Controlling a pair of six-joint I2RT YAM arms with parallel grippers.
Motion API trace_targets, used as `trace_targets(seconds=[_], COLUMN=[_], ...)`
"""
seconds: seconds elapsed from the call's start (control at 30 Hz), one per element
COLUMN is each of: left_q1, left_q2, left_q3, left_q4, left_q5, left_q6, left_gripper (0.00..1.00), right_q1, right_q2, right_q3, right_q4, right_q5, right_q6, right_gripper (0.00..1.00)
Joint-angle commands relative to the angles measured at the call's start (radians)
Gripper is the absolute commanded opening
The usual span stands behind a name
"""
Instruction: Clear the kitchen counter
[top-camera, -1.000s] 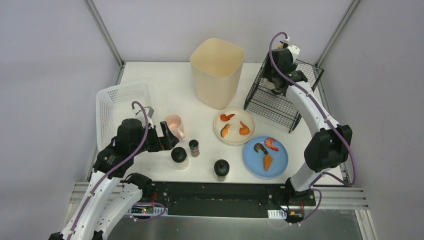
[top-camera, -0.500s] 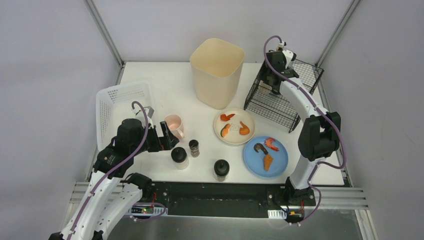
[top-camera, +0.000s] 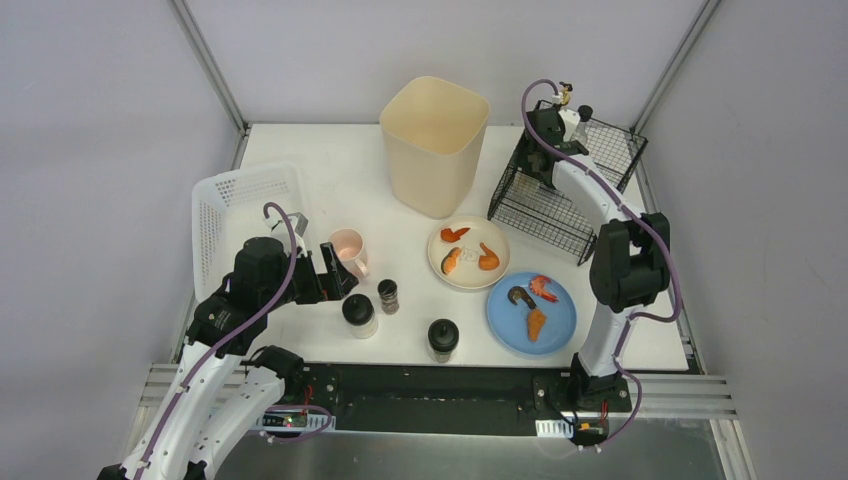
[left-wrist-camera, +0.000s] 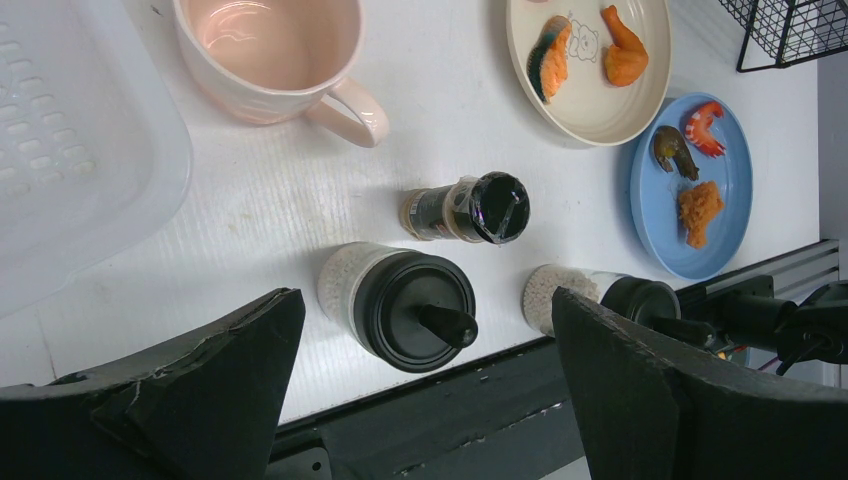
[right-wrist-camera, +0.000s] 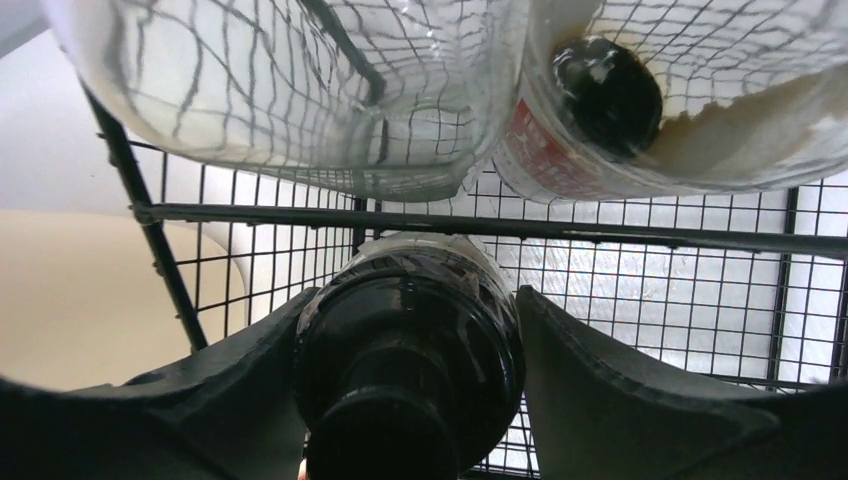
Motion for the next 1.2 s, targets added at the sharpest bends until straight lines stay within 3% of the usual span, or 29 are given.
trace_targets(seconds=[0.0,0.13,0.6,1.17], left_q1=[0.009,0.008,0.009,0.008], left_q2=[-0.005,-0.005,-0.003,-0.002], left_q3=[0.005,0.004,0.005,0.005], left_q4=[0.003,0.003,0.003,0.005], left_q5=[0.007,0.006,0.007,0.009], left_q6=[-0.004,-0.004,-0.004,-0.004], left_gripper=[1.0,1.0,1.0,1.0], right_q1=[-0.005,-0.006,-0.005,0.017], right_q2=[-0.002,0.007,-0.004,-0.184], right_q3=[0.017,0.008,0.018,-0.014], right_q4=[0.065,0.066,0.043,-0.013], right_q5=[0.007,0.003,-0.048,-0.04], right_q6=[0.02,0.019,0.019,-0.028], right_gripper=[0.53,0.62,0.78,0.82])
